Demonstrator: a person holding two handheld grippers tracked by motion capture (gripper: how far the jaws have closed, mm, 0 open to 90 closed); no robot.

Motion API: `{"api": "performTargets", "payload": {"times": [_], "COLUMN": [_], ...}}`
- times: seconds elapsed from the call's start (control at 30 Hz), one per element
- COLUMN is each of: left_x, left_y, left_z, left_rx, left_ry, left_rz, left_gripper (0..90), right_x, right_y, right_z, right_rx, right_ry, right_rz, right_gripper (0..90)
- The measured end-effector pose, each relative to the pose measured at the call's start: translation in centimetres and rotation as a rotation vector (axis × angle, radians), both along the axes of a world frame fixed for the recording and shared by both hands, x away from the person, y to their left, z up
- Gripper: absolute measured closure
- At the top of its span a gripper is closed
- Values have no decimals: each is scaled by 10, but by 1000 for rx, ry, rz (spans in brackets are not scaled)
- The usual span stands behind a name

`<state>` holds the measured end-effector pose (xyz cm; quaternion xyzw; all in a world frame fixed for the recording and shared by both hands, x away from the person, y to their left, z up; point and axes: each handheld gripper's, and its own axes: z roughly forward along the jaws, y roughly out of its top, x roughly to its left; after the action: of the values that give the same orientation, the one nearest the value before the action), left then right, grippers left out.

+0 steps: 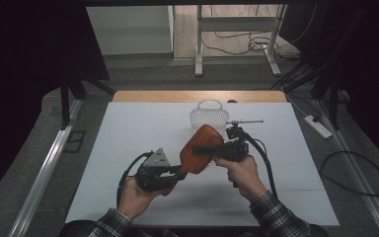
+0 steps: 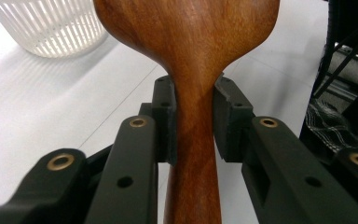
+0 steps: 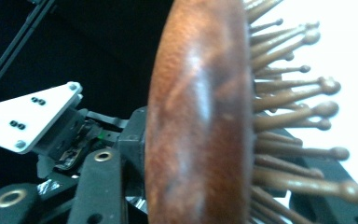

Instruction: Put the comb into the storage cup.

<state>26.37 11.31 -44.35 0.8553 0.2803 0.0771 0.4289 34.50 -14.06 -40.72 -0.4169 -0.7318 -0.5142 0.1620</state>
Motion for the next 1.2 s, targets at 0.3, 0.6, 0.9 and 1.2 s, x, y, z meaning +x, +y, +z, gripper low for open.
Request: {"api": "performTargets", "payload": {"times": [0.3, 0.6, 0.9, 1.2], "left_x": [4, 4, 6, 7], "left_y": [0, 1, 3, 17], "left_z": [-3, -2, -6, -7], "left_rx": [1, 21, 69, 34], "left_ry": [23, 5, 18, 71], "left_rz": [-11, 33, 60, 65], "left_gripper": [713, 561, 327, 207], "right_x": [-6, -10, -10, -8], "right_y": [5, 8, 3, -2], "right_z": [5, 8, 15, 21], "right_rx": [-22, -59, -47, -58], "right_ry": [-31, -81, -114, -145], "right_rz": [13, 1, -14, -40], "right_gripper": [557, 562, 560, 559]}}
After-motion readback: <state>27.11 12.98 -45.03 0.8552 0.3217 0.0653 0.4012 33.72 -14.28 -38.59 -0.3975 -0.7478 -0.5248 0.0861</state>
